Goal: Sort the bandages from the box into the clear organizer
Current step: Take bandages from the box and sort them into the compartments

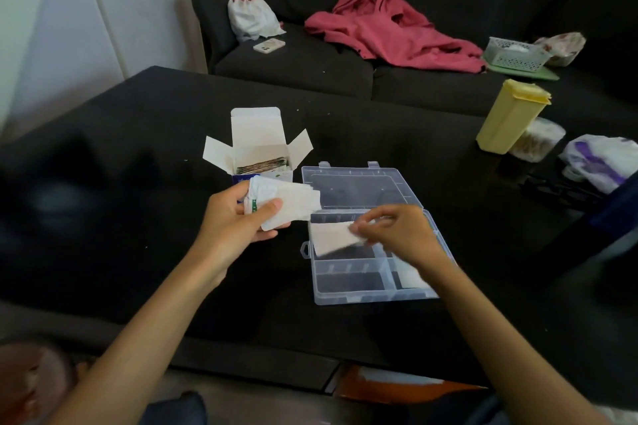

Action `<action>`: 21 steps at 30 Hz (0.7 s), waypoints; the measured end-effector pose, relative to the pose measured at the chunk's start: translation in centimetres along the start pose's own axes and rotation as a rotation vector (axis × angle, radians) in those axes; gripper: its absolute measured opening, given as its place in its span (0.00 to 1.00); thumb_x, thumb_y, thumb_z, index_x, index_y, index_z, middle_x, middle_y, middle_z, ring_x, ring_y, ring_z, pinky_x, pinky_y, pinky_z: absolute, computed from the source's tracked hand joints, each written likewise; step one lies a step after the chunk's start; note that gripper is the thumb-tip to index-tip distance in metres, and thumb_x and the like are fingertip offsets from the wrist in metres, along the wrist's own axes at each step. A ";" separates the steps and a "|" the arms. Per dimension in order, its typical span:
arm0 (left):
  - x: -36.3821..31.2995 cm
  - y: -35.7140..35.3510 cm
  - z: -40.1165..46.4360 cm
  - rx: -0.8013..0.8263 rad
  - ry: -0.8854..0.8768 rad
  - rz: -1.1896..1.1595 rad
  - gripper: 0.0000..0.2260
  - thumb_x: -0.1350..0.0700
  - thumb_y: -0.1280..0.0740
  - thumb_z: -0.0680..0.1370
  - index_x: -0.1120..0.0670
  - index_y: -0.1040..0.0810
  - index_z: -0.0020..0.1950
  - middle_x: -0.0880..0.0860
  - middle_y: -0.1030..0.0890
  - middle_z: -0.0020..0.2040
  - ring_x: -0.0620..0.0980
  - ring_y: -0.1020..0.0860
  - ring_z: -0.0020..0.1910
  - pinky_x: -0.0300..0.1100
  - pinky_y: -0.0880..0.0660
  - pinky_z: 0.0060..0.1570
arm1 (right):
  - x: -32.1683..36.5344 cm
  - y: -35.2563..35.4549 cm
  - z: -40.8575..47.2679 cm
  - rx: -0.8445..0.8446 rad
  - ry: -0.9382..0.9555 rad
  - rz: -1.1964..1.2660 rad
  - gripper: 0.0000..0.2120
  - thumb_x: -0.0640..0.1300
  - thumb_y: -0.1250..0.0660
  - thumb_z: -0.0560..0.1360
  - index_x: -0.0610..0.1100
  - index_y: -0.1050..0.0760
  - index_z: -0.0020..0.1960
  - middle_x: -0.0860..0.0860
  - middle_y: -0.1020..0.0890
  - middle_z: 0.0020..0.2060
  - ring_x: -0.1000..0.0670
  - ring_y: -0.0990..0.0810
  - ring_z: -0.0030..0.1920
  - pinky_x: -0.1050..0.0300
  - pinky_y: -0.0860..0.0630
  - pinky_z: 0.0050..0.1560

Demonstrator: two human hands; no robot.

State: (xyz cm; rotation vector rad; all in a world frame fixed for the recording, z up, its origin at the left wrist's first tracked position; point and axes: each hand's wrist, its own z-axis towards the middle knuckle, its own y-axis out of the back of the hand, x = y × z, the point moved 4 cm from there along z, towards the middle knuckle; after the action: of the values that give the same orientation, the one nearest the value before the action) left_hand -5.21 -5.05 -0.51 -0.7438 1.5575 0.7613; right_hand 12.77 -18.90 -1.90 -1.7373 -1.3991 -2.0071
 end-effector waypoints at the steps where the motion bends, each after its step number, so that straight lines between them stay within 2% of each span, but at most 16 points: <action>1: -0.1 0.0 0.0 -0.003 -0.005 -0.005 0.18 0.60 0.32 0.75 0.51 0.26 0.64 0.51 0.20 0.54 0.47 0.17 0.43 0.36 0.19 0.36 | 0.3 0.5 0.1 0.001 -0.020 0.105 0.04 0.46 0.27 0.69 0.46 0.20 0.41 0.51 0.17 0.38 0.56 0.19 0.34 0.68 0.26 0.31; 3: -0.1 0.1 0.1 -0.001 -0.013 -0.017 0.16 0.60 0.32 0.75 0.50 0.26 0.62 0.49 0.20 0.52 0.45 0.17 0.41 0.36 0.20 0.35 | 0.5 1.4 0.7 -0.084 -0.011 0.209 0.05 0.47 0.27 0.69 0.46 0.20 0.42 0.52 0.17 0.37 0.55 0.20 0.36 0.67 0.25 0.33; 5: -0.2 0.0 0.3 0.001 -0.021 -0.037 0.14 0.60 0.32 0.75 0.47 0.27 0.58 0.47 0.20 0.49 0.43 0.17 0.39 0.34 0.21 0.34 | 0.5 1.4 1.5 -0.160 0.040 0.126 0.04 0.47 0.27 0.69 0.47 0.20 0.41 0.52 0.17 0.37 0.55 0.19 0.36 0.67 0.25 0.35; 7: -0.1 -0.1 0.3 0.002 -0.017 -0.036 0.13 0.60 0.32 0.76 0.47 0.26 0.57 0.47 0.20 0.48 0.43 0.17 0.39 0.35 0.20 0.34 | 0.5 0.6 2.1 -0.144 0.083 -0.030 0.04 0.46 0.26 0.69 0.48 0.21 0.40 0.53 0.18 0.36 0.55 0.19 0.37 0.65 0.23 0.38; 10: 0.3 -0.4 0.4 0.006 0.003 -0.016 0.16 0.60 0.32 0.75 0.50 0.26 0.62 0.51 0.19 0.53 0.46 0.17 0.42 0.37 0.20 0.36 | 0.2 -0.5 3.0 -0.061 0.131 -0.164 0.04 0.46 0.26 0.68 0.50 0.21 0.38 0.53 0.18 0.35 0.56 0.19 0.37 0.61 0.21 0.42; 13: 0.5 -0.8 0.6 0.023 0.007 -0.016 0.17 0.60 0.32 0.75 0.51 0.26 0.63 0.50 0.20 0.52 0.47 0.17 0.42 0.36 0.20 0.35 | -0.1 -1.2 3.6 0.017 0.157 -0.274 0.04 0.50 0.27 0.69 0.50 0.19 0.40 0.54 0.18 0.38 0.56 0.20 0.40 0.62 0.24 0.42; 18: 0.7 -1.4 0.9 0.051 0.016 -0.028 0.14 0.61 0.32 0.75 0.49 0.26 0.58 0.49 0.20 0.50 0.46 0.17 0.41 0.36 0.20 0.35 | 0.0 -1.1 3.5 -0.068 0.258 -0.539 0.11 0.55 0.31 0.72 0.49 0.17 0.47 0.54 0.21 0.44 0.56 0.26 0.43 0.61 0.27 0.43; 21: 0.9 -1.8 1.0 0.057 0.050 -0.036 0.14 0.60 0.31 0.75 0.49 0.26 0.59 0.50 0.20 0.53 0.49 0.18 0.46 0.38 0.19 0.36 | -0.1 -1.0 3.3 -0.083 0.320 -0.680 0.13 0.57 0.33 0.73 0.51 0.17 0.50 0.54 0.23 0.46 0.57 0.29 0.45 0.61 0.29 0.46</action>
State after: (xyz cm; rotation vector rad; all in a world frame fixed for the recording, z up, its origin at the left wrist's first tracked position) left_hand -3.29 -5.29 -1.60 -0.7521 1.6003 0.6732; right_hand 14.50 -16.04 -2.82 -0.9489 -1.9774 -2.5395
